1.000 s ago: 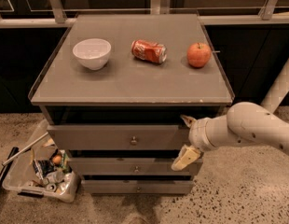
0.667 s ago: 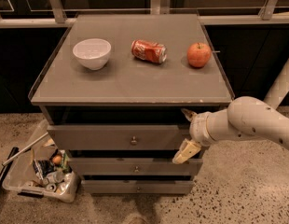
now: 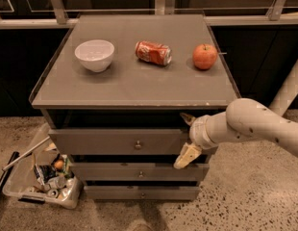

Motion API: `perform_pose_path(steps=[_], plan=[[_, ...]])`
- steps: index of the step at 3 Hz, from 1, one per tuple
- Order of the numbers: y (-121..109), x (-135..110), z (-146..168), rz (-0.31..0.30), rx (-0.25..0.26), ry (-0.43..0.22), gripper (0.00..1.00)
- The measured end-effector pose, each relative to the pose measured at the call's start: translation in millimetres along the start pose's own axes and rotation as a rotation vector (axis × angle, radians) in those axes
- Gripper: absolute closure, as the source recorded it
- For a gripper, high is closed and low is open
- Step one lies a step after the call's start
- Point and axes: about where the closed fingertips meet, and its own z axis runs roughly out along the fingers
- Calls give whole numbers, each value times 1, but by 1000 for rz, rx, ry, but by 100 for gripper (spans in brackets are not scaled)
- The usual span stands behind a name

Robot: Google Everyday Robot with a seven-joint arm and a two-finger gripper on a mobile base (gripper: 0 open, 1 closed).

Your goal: Open top drawer

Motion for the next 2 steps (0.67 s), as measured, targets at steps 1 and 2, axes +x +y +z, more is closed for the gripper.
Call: perform_pose_path(steps=[1,2], plan=[[0,0,0,0,-1,0,0],[0,0,1,0,-1,0,19]])
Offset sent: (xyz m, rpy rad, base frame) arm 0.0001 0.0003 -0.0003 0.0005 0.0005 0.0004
